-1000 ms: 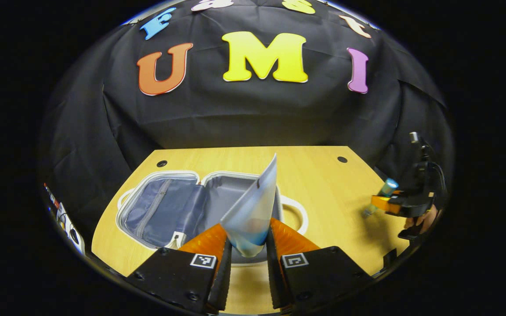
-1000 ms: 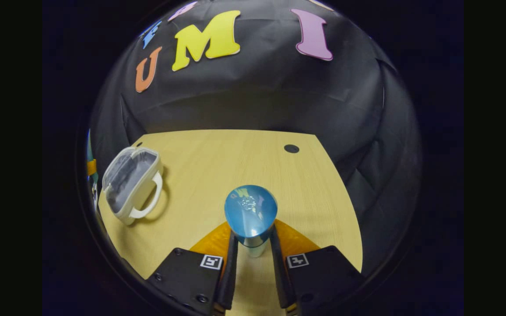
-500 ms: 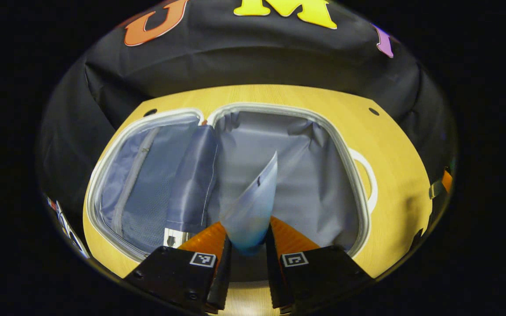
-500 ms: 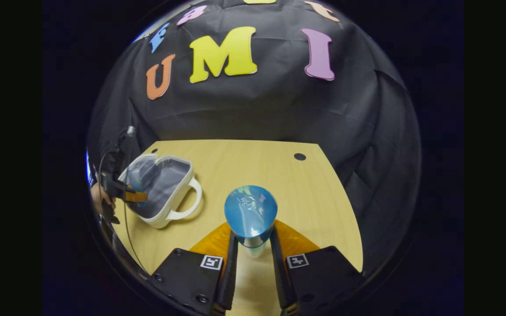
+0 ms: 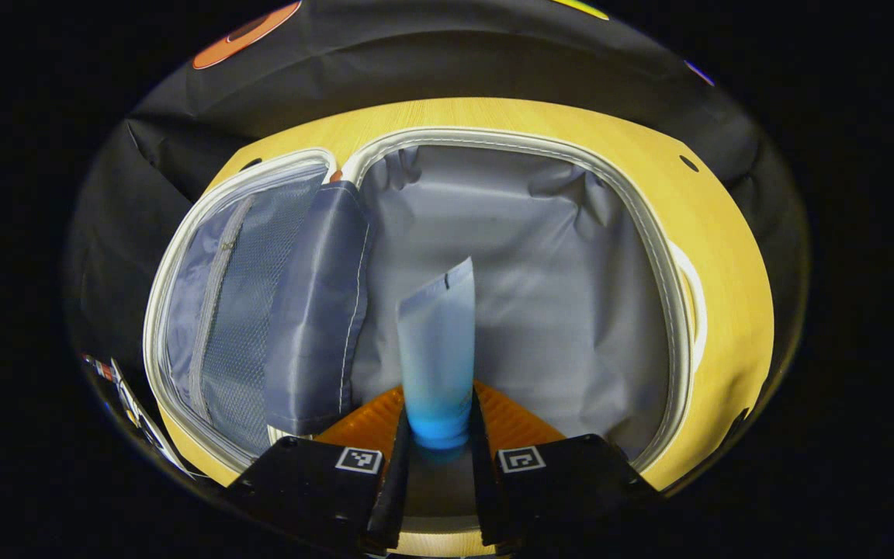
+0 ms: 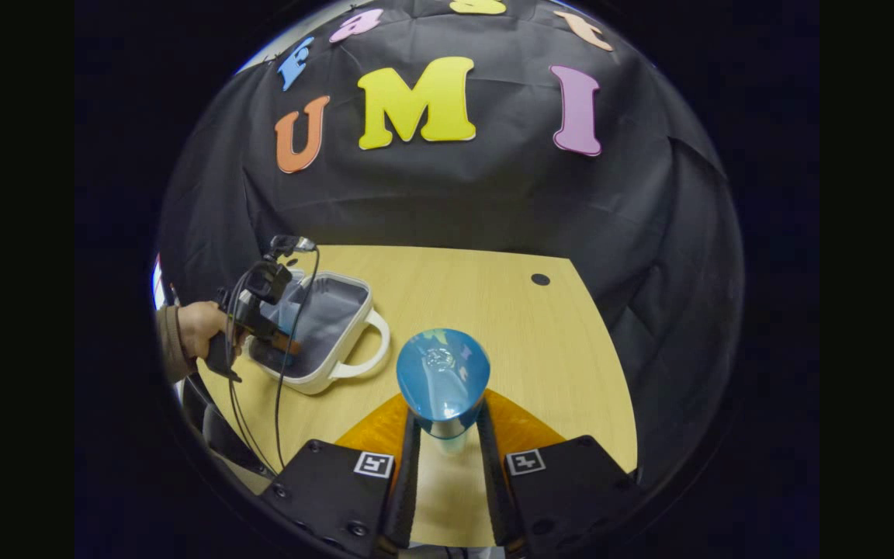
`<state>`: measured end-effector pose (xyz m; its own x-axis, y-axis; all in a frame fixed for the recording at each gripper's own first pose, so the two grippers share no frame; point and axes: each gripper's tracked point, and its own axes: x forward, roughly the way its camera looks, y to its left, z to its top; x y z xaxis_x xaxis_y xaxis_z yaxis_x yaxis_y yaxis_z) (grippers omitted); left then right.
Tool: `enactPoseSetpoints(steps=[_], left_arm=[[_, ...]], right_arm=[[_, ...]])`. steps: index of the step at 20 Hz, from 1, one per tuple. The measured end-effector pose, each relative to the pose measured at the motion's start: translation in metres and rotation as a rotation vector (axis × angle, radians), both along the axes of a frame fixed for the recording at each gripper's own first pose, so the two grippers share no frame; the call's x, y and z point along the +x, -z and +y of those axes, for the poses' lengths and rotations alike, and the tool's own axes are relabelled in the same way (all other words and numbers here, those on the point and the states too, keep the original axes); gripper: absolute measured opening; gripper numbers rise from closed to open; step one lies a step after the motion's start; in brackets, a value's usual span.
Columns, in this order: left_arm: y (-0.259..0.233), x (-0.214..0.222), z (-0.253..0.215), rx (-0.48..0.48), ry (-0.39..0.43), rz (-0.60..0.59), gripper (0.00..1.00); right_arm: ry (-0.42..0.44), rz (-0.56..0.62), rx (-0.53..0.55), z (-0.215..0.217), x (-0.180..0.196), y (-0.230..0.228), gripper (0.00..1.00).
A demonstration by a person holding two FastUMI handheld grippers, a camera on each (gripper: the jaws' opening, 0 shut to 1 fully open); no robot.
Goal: First open the suitcase, pack the skin care products into it, and then close the suitcase.
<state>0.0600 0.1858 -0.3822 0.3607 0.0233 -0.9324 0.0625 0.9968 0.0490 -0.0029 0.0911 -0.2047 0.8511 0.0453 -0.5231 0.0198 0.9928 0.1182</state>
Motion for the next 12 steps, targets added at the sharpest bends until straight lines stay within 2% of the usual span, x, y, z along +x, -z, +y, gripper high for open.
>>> enactPoseSetpoints(steps=[1,7,8,9,10,12], left_arm=[[0.002,-0.002,0.000,-0.003,-0.011,0.034,0.40],[0.003,0.004,0.002,0.003,-0.048,0.051,0.41],[0.002,0.004,0.005,0.017,-0.050,0.047,0.53],[0.002,0.003,0.009,0.037,-0.054,0.049,0.48],[0.001,0.002,0.009,0.031,-0.059,0.052,0.70],[-0.005,-0.003,-0.001,-0.015,-0.073,0.032,0.78]], right_arm=[[0.000,0.000,0.000,-0.001,0.000,-0.002,0.36],[-0.012,0.007,0.003,-0.003,0.011,0.001,0.36],[-0.017,0.009,-0.002,-0.002,0.014,0.003,0.36],[-0.026,0.008,-0.003,0.000,0.018,0.003,0.36],[-0.036,0.007,0.001,0.005,0.021,0.003,0.36],[-0.061,0.002,0.007,0.015,0.031,0.001,0.36]])
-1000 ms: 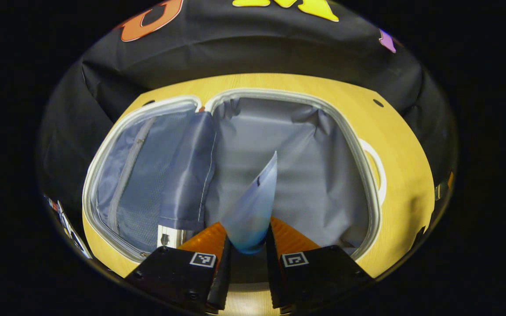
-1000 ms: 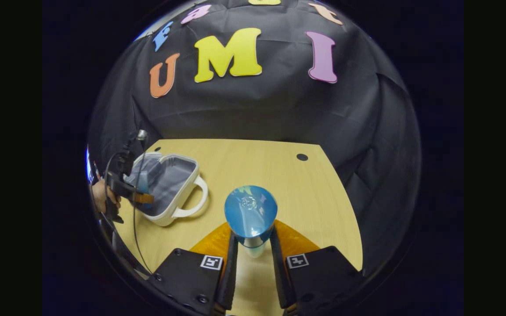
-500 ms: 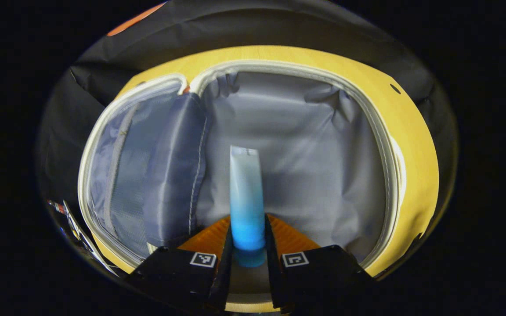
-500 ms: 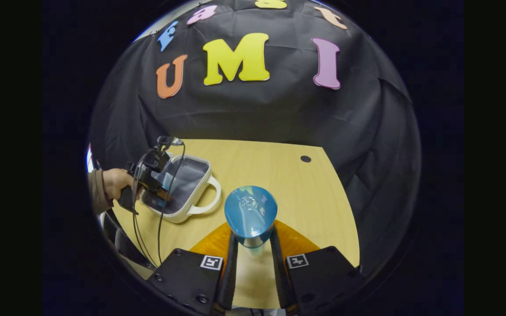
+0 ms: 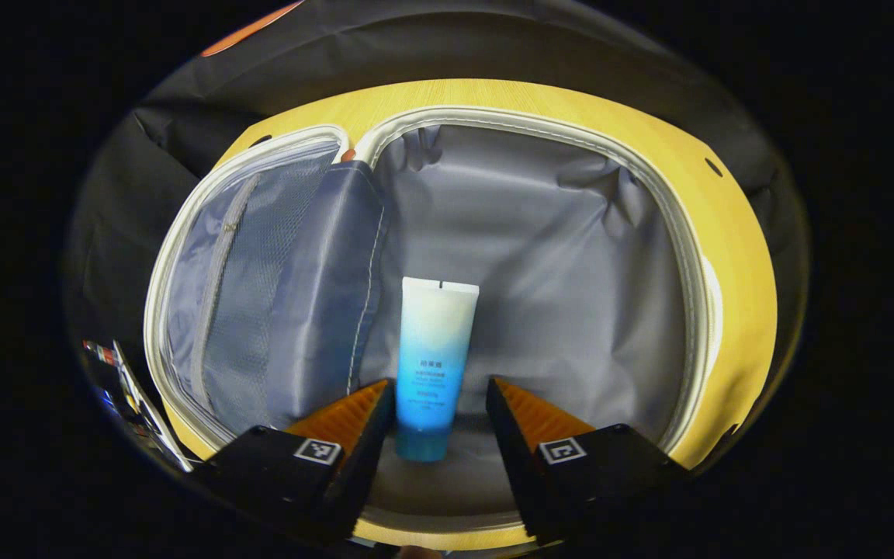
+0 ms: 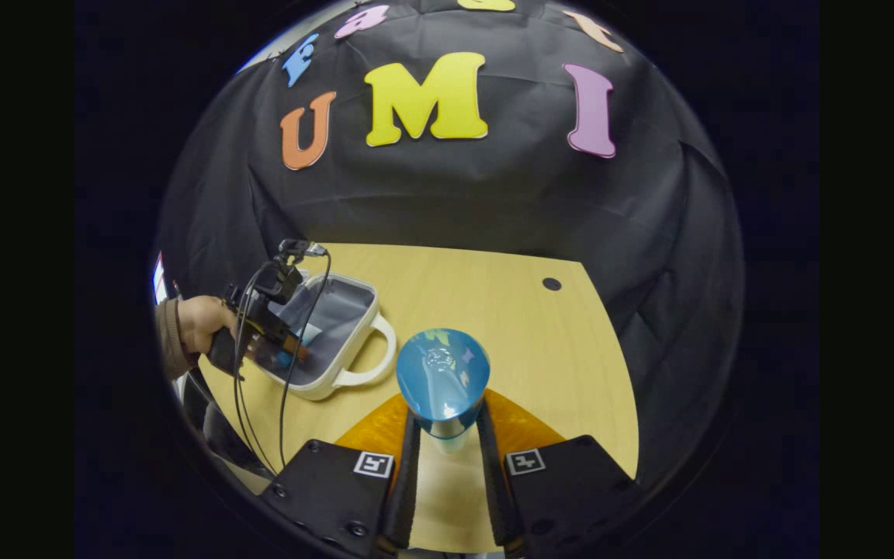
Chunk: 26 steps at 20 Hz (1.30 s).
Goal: First open the suitcase, pack the skin care products into it, and then close the suitcase.
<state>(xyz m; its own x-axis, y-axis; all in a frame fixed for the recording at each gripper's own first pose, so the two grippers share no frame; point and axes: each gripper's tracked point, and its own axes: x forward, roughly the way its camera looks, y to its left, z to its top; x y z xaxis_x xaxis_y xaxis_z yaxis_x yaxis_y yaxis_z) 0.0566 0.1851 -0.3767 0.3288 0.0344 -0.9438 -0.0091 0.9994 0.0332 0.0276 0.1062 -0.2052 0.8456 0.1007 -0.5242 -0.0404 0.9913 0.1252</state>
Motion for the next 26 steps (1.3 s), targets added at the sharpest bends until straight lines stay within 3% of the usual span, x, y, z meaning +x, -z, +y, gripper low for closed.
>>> enactPoseSetpoints(steps=[1,2,6,11,17,21,26], left_arm=[[-0.011,-0.003,-0.004,-0.013,-0.003,-0.027,0.92],[-0.026,-0.004,-0.007,-0.024,0.000,-0.068,0.93],[-0.099,-0.015,-0.005,-0.037,0.011,-0.307,0.93],[-0.191,-0.049,0.031,0.003,-0.039,-0.596,0.93],[-0.280,-0.091,0.055,0.008,-0.046,-0.867,0.93],[-0.318,-0.108,0.059,-0.046,-0.038,-0.996,0.93],[-0.338,-0.113,0.063,-0.045,0.006,-1.048,0.92]], right_arm=[[-0.013,-0.002,0.002,0.005,0.005,-0.003,0.36],[-0.027,-0.006,0.006,0.012,0.011,-0.005,0.36],[-0.099,-0.025,0.035,0.052,0.038,-0.023,0.36],[-0.208,-0.048,0.068,0.128,0.072,-0.039,0.34],[-0.315,0.052,0.100,0.229,0.091,-0.002,0.36],[-0.306,0.179,0.128,0.274,0.097,0.044,0.36],[-0.233,0.293,0.103,0.288,0.099,0.088,0.36]])
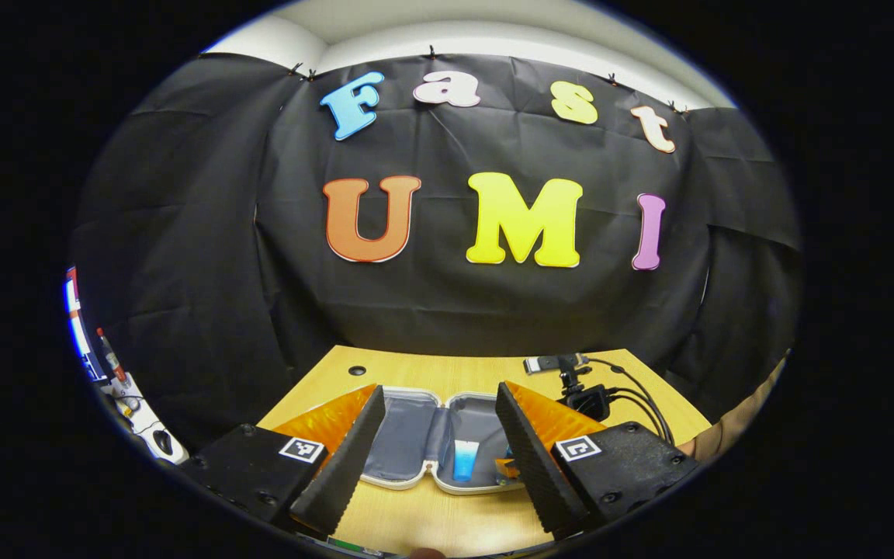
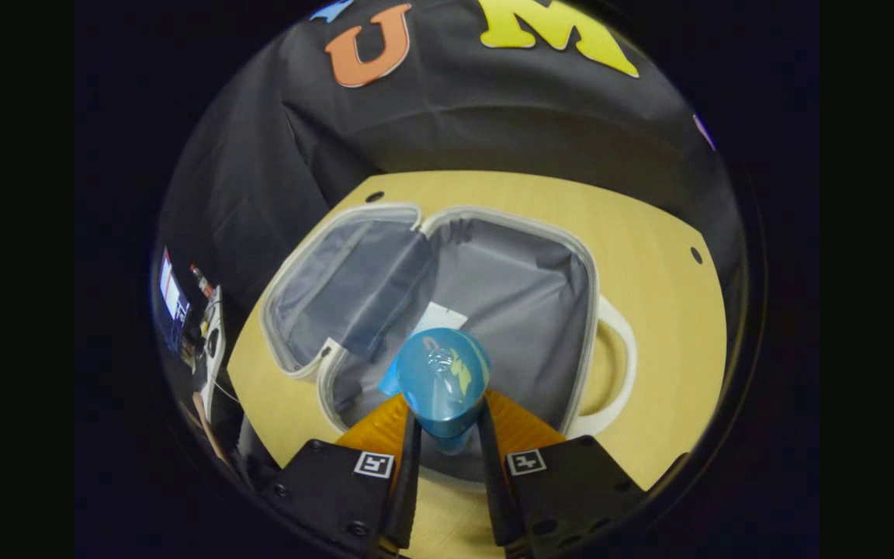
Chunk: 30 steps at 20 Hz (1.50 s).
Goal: First open the suitcase, pack the skin care products into it, and then close the suitcase.
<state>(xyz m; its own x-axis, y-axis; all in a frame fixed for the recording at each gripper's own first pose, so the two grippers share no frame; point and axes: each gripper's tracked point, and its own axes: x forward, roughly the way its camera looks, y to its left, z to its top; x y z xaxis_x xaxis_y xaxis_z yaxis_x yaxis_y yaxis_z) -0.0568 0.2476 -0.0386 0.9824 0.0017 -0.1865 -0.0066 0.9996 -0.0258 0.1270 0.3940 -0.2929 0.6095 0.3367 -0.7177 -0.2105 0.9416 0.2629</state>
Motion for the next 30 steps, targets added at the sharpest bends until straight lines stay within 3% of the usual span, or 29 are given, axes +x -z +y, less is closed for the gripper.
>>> enactPoseSetpoints(steps=[10,20,23,25,28,30], left_arm=[[0.015,0.001,0.020,-0.028,0.008,-0.015,0.92],[0.025,0.009,0.053,-0.066,-0.044,0.010,0.93],[0.033,0.012,0.065,-0.072,-0.070,0.033,0.93],[0.037,0.014,0.073,-0.065,-0.084,0.043,0.93],[0.040,0.023,0.084,-0.081,-0.086,0.047,0.93],[0.048,0.029,0.095,-0.108,-0.092,0.059,0.93]], right_arm=[[0.252,0.179,-0.030,-0.005,0.050,0.022,0.36],[0.346,0.342,-0.065,-0.004,0.053,0.055,0.37],[0.330,0.327,-0.055,-0.002,0.053,0.051,0.38],[0.311,0.304,-0.045,-0.001,0.052,0.043,0.43],[0.251,0.221,-0.024,-0.001,0.049,0.010,0.70],[0.224,0.093,-0.068,-0.015,0.052,-0.024,0.80]])
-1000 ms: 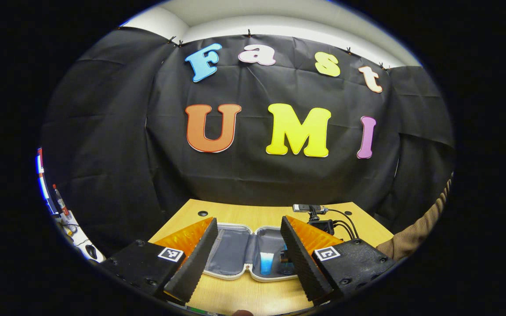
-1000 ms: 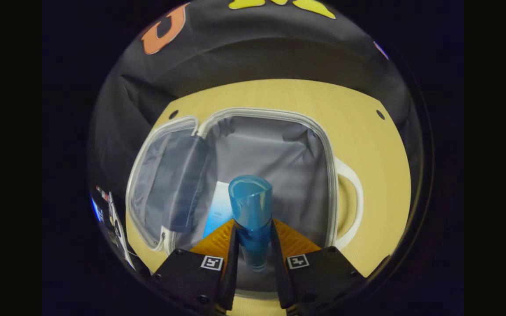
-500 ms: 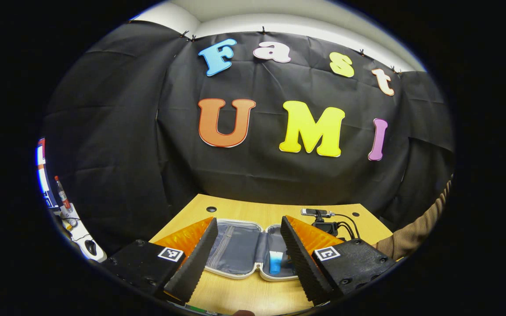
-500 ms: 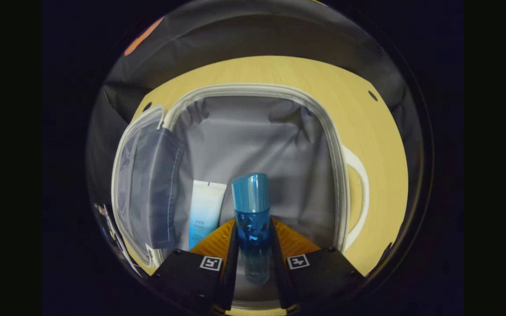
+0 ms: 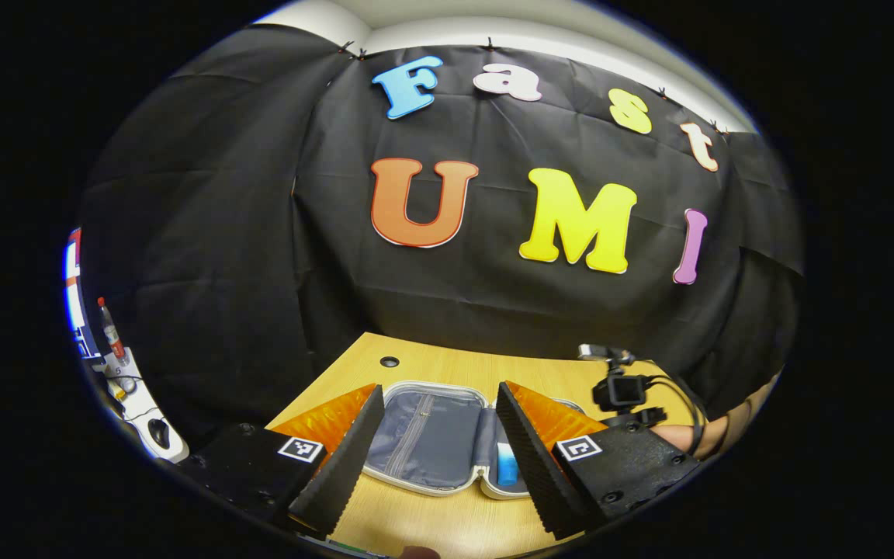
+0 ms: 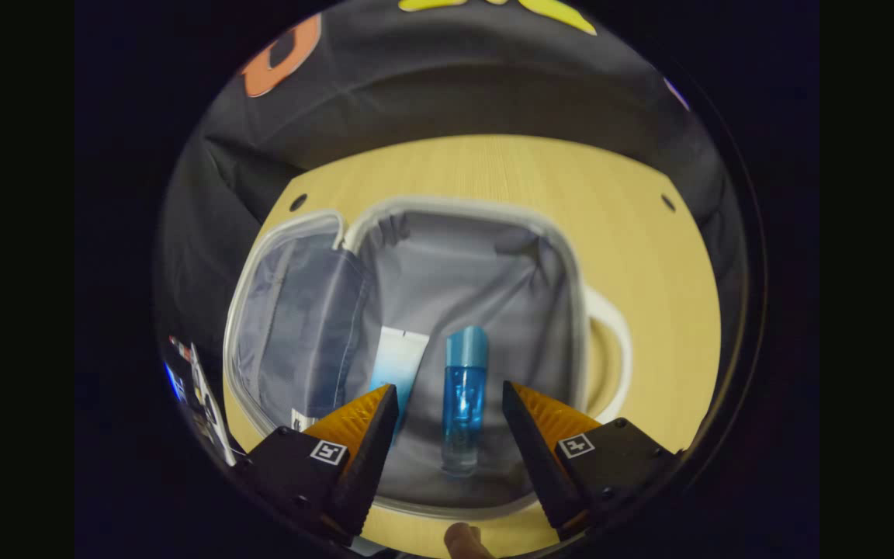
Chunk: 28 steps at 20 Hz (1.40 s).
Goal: First open the suitcase, pack the skin care products into it, and then close the suitcase.
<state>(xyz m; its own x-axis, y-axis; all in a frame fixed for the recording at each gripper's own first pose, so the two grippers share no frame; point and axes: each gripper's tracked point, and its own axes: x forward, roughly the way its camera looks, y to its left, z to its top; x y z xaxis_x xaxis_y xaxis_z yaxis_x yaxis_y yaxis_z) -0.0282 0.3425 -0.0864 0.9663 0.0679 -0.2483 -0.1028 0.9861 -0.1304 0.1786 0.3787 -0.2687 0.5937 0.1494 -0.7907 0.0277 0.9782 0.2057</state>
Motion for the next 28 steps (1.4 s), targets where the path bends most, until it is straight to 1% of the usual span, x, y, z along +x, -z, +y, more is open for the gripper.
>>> enactPoseSetpoints(steps=[2,3,7,8,9,10,11,14,16,17,18,20,23,25,26,27,28], left_arm=[[0.010,0.010,0.015,-0.008,-0.017,0.027,0.94],[0.015,0.015,0.022,-0.007,-0.020,0.037,0.93],[0.034,0.040,0.043,0.006,0.012,0.051,0.94],[0.043,0.047,0.049,-0.002,0.021,0.061,0.94],[0.054,0.054,0.055,-0.016,0.029,0.076,0.94],[0.064,0.060,0.063,-0.032,0.028,0.095,0.94],[0.077,0.065,0.072,-0.048,0.022,0.118,0.94],[0.115,0.078,0.094,-0.153,0.020,0.174,0.94],[0.146,0.084,0.112,-0.227,-0.007,0.231,0.95],[0.164,0.089,0.123,-0.269,-0.033,0.258,0.97],[0.175,0.094,0.132,-0.315,-0.054,0.267,0.97],[0.195,0.103,0.147,-0.438,-0.095,0.285,0.97],[0.214,0.119,0.154,-0.645,-0.140,0.281,0.97],[0.227,0.128,0.157,-0.732,-0.149,0.286,0.97],[0.231,0.133,0.151,-0.770,-0.148,0.297,0.96],[0.236,0.135,0.152,-0.785,-0.155,0.305,0.84],[0.244,0.137,0.155,-0.803,-0.166,0.311,0.93]], right_arm=[[-0.036,-0.139,-0.048,-0.014,-0.001,-0.039,0.80],[-0.047,-0.207,-0.069,-0.022,-0.003,-0.060,0.76],[-0.042,-0.449,-0.116,-0.064,-0.027,-0.141,0.77],[-0.037,-0.507,-0.120,-0.075,-0.036,-0.160,0.81],[-0.031,-0.559,-0.131,-0.086,-0.044,-0.178,0.77],[-0.021,-0.612,-0.147,-0.097,-0.054,-0.193,0.77],[-0.006,-0.663,-0.165,-0.110,-0.063,-0.209,0.81],[0.050,-0.790,-0.200,-0.147,-0.098,-0.247,0.81],[0.074,-0.818,-0.221,-0.166,-0.120,-0.258,0.81],[0.078,-0.826,-0.237,-0.174,-0.129,-0.261,0.77],[0.087,-0.831,-0.252,-0.181,-0.135,-0.262,0.80],[0.110,-0.817,-0.271,-0.199,-0.143,-0.260,0.80],[0.141,-0.788,-0.280,-0.218,-0.151,-0.257,0.80],[0.160,-0.766,-0.280,-0.228,-0.156,-0.254,0.78],[0.164,-0.759,-0.283,-0.231,-0.157,-0.254,0.78],[0.165,-0.755,-0.287,-0.233,-0.158,-0.254,0.78],[0.168,-0.751,-0.292,-0.235,-0.158,-0.253,0.80]])
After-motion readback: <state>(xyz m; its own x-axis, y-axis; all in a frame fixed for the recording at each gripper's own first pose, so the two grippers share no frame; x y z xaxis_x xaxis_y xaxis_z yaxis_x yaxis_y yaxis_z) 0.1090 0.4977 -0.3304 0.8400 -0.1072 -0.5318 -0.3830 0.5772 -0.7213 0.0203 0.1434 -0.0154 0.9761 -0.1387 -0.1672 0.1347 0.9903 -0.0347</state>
